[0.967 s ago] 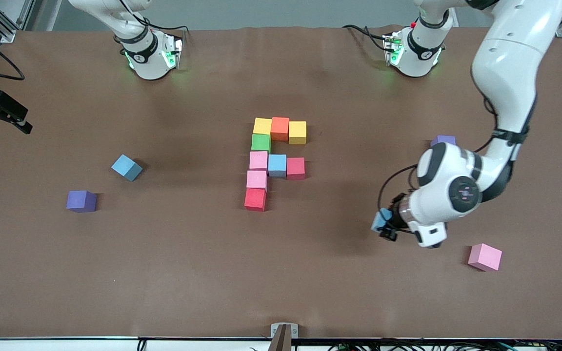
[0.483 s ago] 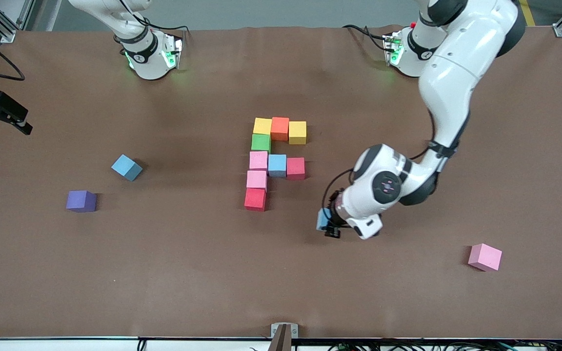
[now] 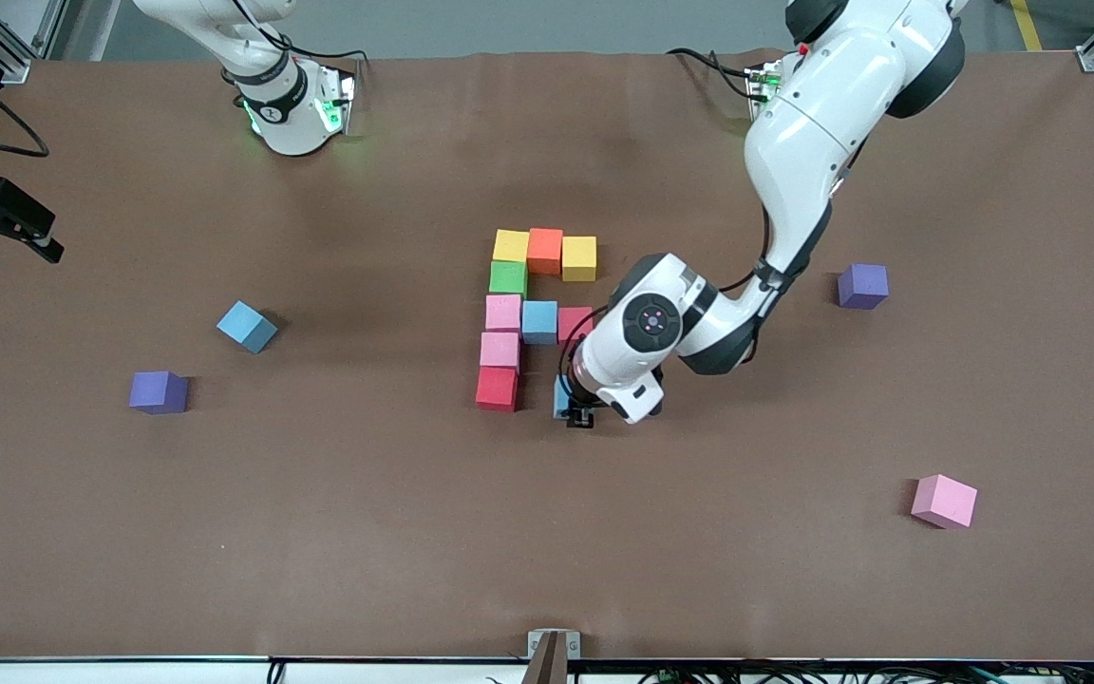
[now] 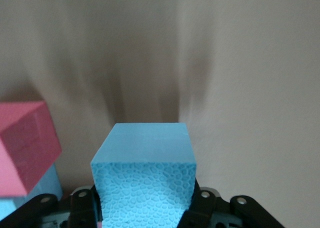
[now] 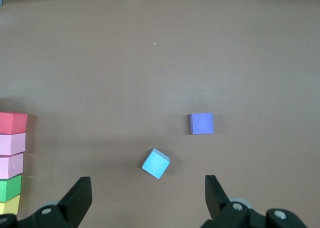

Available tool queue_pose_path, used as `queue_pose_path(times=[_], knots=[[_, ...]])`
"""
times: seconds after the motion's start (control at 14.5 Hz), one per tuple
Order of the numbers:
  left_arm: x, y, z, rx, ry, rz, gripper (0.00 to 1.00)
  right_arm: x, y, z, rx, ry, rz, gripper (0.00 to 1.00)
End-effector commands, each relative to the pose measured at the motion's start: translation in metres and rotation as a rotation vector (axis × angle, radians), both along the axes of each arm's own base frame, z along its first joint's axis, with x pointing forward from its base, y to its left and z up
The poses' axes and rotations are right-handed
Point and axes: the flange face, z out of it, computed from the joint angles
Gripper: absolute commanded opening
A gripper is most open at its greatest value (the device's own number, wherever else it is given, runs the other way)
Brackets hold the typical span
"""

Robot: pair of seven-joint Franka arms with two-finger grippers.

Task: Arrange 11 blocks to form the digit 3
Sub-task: 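Carry the light blue block toward the bottom red block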

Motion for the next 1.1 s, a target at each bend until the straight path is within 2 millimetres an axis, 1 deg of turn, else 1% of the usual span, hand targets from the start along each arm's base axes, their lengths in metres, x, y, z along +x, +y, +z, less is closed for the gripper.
queue_pose_path(times=[0.0,0.21,0.35,0.48,0.55,0.62,0.69,0.83,1.04], knots=[[-0.005,-0.021,-0.007,0.003,0.001,0.025,0.18,0.002,-0.002,0.002,-0.018,-0.002,-0.01,1.0],[-0.011,-0.039,-0.017,0.028,-0.014,0.03,0.18,0.002,-0.003,0.003,-0.02,-0.004,-0.012,1.0],[-0.012,-0.04,-0.018,0.037,-0.022,0.028,0.18,0.003,-0.005,0.001,-0.018,-0.001,-0.015,1.0],[-0.008,-0.041,-0.016,0.03,-0.029,0.033,0.18,0.004,-0.001,0.002,-0.019,-0.002,-0.007,1.0],[-0.006,-0.042,-0.014,0.023,-0.031,0.037,0.18,0.005,0.005,0.003,-0.021,-0.005,0.006,1.0],[-0.008,-0.045,-0.017,0.019,-0.025,0.039,0.18,0.01,0.007,0.002,-0.021,0.002,0.008,1.0],[-0.009,-0.049,-0.016,0.012,-0.025,0.038,0.18,0.014,0.002,0.003,-0.02,0.001,0.0,1.0],[-0.01,-0.049,-0.023,0.011,-0.019,0.039,0.18,0.018,-0.009,-0.001,-0.02,0.009,-0.015,1.0],[-0.009,-0.05,-0.022,0.007,-0.019,0.052,0.18,0.022,-0.009,-0.001,-0.021,0.007,-0.012,1.0]])
